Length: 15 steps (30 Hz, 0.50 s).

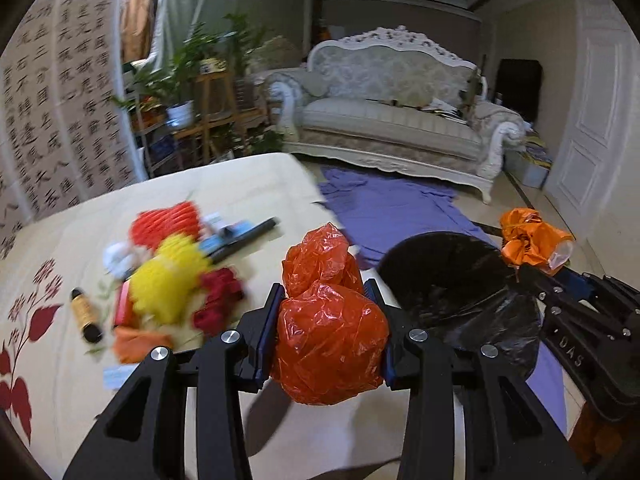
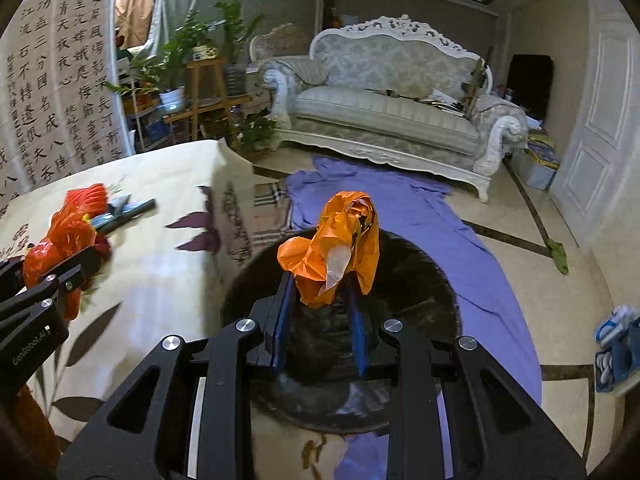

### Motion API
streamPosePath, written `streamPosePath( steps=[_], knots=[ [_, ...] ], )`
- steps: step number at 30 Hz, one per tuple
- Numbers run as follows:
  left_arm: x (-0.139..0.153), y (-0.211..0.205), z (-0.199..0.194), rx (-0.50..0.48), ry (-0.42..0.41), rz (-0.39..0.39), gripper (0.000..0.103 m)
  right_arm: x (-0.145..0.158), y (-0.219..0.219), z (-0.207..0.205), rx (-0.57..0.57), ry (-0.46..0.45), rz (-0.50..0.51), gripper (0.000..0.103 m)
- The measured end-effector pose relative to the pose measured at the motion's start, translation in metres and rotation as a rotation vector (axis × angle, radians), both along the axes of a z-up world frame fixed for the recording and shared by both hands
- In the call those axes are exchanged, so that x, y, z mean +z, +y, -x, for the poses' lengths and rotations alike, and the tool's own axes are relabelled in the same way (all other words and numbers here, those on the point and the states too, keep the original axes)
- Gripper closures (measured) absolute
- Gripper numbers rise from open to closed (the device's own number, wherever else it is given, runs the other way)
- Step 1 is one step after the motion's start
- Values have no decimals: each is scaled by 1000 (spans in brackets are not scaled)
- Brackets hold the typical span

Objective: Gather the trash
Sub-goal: 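Carry both bags over the black bin and open both tools to drop them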

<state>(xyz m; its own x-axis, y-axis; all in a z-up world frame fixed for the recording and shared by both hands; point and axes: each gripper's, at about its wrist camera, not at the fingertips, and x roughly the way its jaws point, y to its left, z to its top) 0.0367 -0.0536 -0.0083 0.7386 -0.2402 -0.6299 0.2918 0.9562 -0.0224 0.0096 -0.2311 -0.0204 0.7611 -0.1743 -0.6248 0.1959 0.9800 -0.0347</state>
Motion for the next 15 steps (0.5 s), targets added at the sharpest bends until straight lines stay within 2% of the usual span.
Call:
streamPosePath(
  steps=[12,15],
  knots=[
    [-13,-66,-30,-77,-1,-55,62,-17,-42,-22,-28,13,-25,78],
    [-17,-78,-37,-76,-2,-72,59,-20,-49,-27,-27,11,-41,72]
  ],
)
